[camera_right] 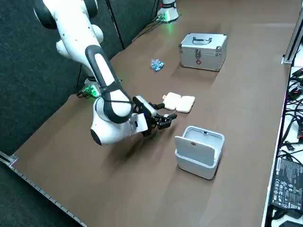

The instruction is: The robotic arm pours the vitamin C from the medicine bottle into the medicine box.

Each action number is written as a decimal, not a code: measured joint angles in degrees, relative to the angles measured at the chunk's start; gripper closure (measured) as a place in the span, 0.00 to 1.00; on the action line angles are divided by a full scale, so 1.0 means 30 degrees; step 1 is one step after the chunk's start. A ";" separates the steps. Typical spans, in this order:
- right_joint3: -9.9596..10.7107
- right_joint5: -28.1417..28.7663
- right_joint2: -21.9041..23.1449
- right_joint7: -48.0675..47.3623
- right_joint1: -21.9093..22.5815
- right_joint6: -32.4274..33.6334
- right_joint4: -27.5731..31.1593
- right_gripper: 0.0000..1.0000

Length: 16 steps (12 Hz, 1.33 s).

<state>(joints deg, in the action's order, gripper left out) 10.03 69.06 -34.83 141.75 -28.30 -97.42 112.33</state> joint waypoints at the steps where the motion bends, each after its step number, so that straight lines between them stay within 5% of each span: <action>1: 0.0000 -0.0329 0.0478 -0.0529 0.0045 -0.0045 0.0008 0.00; 5: -0.0003 -0.1774 0.2706 -0.3793 0.0791 -0.1321 0.0248 0.00; 11: -0.0056 -0.8268 0.7359 -1.6987 0.3539 -0.2718 0.0335 0.00; 16: -0.0078 -1.1595 0.8773 -2.4822 0.5976 -0.4010 0.0377 0.00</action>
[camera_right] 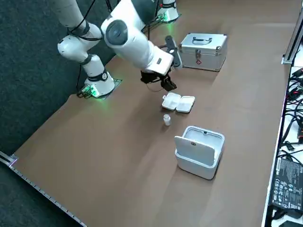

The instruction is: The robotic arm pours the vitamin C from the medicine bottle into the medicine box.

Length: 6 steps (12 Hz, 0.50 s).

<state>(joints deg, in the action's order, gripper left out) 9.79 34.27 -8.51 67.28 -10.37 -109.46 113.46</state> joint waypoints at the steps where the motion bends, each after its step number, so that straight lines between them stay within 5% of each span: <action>1: -0.0006 -0.0691 0.0113 -0.1527 0.0510 -0.0241 -0.0026 0.00; 6: -0.0018 -0.4569 0.0805 -0.8605 0.2791 -0.1851 -0.0423 0.00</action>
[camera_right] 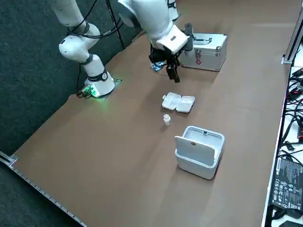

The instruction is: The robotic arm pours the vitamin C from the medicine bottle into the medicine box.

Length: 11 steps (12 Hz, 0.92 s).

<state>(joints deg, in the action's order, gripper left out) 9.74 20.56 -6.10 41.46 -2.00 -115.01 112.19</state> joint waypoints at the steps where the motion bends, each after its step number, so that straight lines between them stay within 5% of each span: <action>1: -0.0004 -0.0940 0.0261 -0.1432 0.0405 -0.0085 -0.0062 0.00; 6: -0.0041 -0.3839 0.1952 -0.6041 0.1542 0.0671 -0.0260 0.00; 11: -0.0282 -0.5296 0.2424 -0.9336 0.1714 0.4374 -0.3009 0.00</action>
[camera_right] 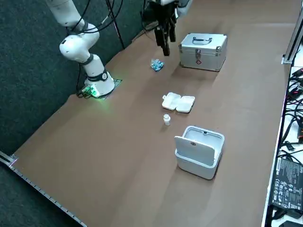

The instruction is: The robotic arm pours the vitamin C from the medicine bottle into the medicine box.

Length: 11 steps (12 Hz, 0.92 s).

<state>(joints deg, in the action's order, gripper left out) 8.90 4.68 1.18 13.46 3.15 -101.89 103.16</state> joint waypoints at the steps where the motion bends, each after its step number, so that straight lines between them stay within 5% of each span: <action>1: -0.0065 -0.0049 0.0023 -0.0281 0.0017 0.0540 -0.0445 0.00; 11: -0.0226 -0.1669 -0.0004 -0.2178 0.0389 0.3992 -0.2969 0.00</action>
<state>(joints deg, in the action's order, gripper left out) 8.22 -0.33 1.16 6.92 4.31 -89.91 94.26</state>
